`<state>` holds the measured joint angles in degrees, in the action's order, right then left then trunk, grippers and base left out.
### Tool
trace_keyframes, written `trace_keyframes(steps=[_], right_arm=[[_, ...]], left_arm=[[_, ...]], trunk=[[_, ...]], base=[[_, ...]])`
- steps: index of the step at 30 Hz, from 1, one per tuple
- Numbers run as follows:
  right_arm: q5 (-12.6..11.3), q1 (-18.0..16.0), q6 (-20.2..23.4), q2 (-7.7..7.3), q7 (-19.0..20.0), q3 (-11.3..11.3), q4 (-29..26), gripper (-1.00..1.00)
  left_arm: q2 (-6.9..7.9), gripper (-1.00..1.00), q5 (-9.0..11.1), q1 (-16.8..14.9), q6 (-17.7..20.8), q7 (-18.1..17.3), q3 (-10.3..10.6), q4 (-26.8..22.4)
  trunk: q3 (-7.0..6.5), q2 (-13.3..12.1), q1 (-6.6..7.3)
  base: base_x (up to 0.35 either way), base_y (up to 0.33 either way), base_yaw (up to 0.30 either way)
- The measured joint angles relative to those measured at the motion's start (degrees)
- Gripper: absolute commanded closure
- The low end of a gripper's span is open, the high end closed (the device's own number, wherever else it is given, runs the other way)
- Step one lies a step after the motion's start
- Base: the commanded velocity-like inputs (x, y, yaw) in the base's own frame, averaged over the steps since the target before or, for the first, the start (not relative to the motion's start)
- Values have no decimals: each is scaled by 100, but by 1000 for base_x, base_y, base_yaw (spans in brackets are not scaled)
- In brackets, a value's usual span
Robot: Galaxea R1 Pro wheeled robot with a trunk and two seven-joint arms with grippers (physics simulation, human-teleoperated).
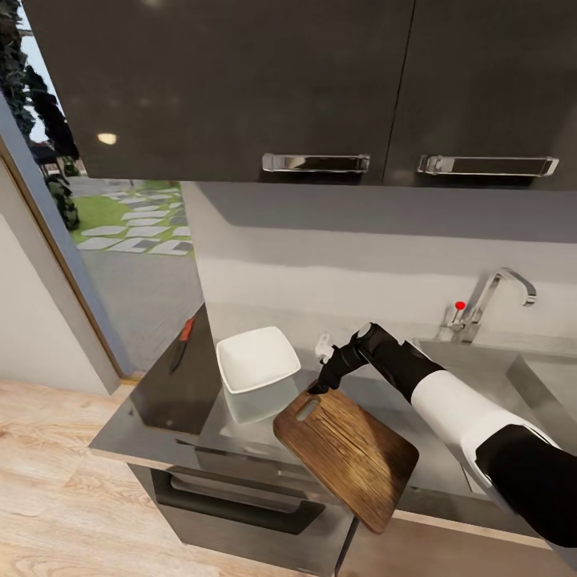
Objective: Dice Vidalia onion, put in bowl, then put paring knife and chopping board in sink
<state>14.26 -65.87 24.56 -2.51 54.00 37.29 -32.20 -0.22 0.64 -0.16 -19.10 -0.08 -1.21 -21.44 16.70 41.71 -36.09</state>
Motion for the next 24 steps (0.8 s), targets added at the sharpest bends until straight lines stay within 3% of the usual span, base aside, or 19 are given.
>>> trace_keyframes(steps=[24], right_arm=[[8, 0, -9, 18, 18, 25, 0, -100]], left_arm=[[6, -100, 1, -2, 1, 0, -2, -1]], trunk=[[177, 0, 0]], base=[[0, 0, 0]])
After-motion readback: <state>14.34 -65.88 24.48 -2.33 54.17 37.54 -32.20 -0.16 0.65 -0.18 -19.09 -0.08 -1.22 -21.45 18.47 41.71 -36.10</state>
